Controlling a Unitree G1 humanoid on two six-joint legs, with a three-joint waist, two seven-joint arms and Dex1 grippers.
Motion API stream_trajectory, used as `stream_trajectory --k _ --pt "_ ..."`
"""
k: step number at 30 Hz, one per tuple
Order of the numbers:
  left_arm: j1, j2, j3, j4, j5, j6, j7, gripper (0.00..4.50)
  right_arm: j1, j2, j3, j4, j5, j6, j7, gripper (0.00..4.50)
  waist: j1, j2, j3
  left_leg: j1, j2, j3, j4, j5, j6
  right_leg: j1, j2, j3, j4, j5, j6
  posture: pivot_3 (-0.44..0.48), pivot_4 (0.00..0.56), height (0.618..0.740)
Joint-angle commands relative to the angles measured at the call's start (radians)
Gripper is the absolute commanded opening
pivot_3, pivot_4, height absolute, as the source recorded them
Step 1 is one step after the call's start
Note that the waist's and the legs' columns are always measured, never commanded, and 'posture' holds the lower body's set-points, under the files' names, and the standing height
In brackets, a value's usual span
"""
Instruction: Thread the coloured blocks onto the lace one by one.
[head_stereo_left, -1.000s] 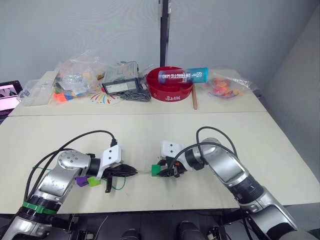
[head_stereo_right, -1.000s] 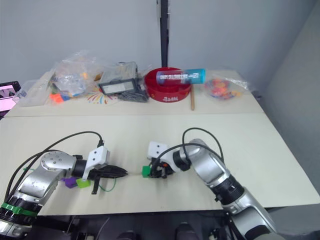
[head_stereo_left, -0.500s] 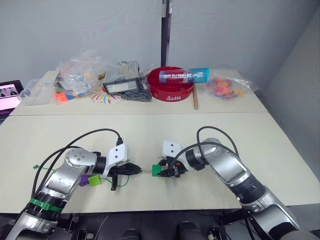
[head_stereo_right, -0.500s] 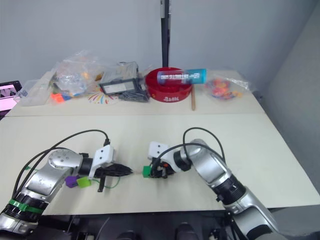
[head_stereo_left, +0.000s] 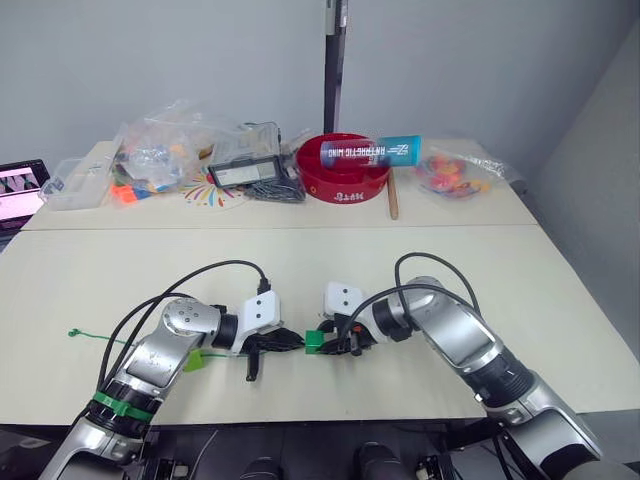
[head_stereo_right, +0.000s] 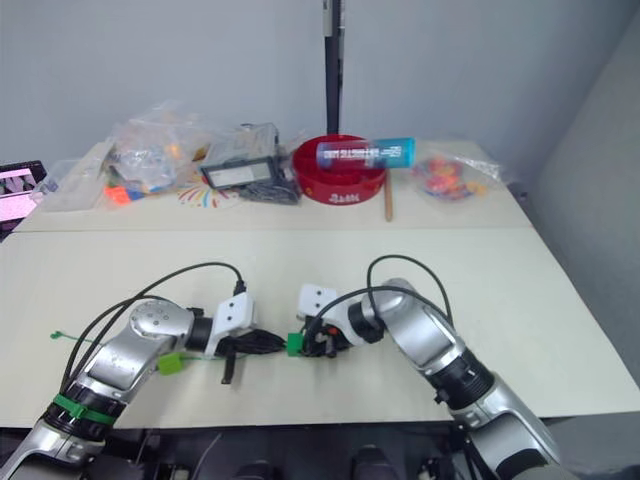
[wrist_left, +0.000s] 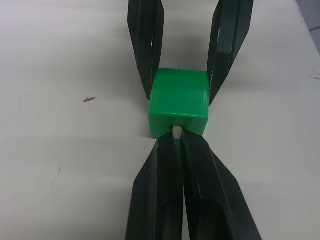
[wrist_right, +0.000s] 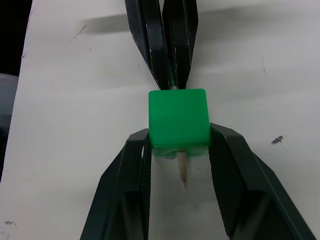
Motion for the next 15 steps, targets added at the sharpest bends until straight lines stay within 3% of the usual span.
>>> stream_trajectory --k 1,6,15 --pt "-0.019 -0.027 -0.009 -0.034 -0.035 -0.023 -0.020 0.32 -0.003 0.023 0.034 -0.006 0.014 0.013 -0.012 1.16 0.002 0.000 0.000 0.000 0.000 0.000 0.000 0.000 0.000 0.000 0.000 0.000 0.000 0.000 0.000 0.000 0.150 0.731" --pt "-0.019 0.009 0.047 -0.055 -0.050 0.014 -0.010 1.93 0.000 0.024 0.035 -0.010 0.018 0.015 -0.017 1.16 0.001 0.000 0.000 0.001 0.000 0.000 0.000 0.000 0.000 0.000 0.000 0.000 0.000 0.000 0.000 0.000 0.150 0.731" --pt "0.051 0.124 0.081 -0.132 -0.086 0.090 -0.039 1.97 -0.003 0.027 0.039 -0.005 0.023 0.011 -0.024 1.16 -0.016 0.000 0.000 0.002 0.002 0.000 0.000 0.000 0.000 -0.001 0.003 0.000 0.001 0.000 0.000 0.000 0.150 0.731"
